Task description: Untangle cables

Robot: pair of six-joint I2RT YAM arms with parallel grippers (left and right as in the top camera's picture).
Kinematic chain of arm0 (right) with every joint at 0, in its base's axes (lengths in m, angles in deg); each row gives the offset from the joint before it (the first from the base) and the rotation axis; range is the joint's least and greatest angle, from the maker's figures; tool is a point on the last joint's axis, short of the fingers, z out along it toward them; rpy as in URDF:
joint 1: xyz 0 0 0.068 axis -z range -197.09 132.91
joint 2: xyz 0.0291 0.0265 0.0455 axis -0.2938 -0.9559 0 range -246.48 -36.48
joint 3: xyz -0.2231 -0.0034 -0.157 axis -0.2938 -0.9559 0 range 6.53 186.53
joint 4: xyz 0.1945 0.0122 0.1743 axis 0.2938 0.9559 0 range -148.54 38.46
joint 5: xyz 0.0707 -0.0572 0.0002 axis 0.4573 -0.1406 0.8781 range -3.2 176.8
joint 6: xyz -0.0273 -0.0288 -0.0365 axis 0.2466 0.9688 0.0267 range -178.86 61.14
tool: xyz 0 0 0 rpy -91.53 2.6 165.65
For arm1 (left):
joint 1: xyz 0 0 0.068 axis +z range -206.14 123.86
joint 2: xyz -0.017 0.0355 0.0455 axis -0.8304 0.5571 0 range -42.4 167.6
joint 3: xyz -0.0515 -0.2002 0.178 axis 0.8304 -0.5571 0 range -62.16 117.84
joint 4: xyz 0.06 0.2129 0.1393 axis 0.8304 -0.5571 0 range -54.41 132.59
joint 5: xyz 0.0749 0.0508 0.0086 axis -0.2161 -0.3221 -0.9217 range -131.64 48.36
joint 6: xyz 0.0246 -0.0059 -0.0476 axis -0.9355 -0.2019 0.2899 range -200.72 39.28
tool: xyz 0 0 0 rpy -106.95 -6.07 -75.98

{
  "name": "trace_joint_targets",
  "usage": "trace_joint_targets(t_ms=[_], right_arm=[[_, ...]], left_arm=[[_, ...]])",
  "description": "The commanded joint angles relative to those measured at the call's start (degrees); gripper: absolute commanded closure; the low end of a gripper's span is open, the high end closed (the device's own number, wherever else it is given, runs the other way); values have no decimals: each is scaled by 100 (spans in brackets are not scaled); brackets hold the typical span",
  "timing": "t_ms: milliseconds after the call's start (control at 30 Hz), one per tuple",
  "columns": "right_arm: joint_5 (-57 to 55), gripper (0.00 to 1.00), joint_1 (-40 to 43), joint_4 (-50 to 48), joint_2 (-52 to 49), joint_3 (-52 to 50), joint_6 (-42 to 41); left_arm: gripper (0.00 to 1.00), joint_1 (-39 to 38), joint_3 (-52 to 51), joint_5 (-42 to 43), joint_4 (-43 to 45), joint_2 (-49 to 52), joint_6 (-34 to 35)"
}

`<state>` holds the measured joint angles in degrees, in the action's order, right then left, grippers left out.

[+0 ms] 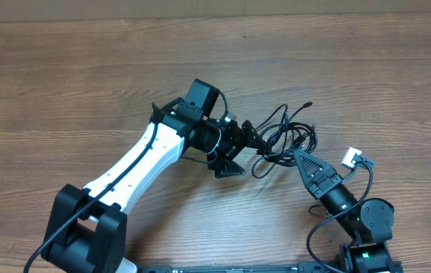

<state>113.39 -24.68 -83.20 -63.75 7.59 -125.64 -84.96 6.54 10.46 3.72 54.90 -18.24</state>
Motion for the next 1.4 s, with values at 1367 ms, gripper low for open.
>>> trace_joint_targets(t_ms=[1367], right_arm=[[-284,96,11,365,39,-59,90]], left_arm=[[1,586,57,-315,675,-120,2889]])
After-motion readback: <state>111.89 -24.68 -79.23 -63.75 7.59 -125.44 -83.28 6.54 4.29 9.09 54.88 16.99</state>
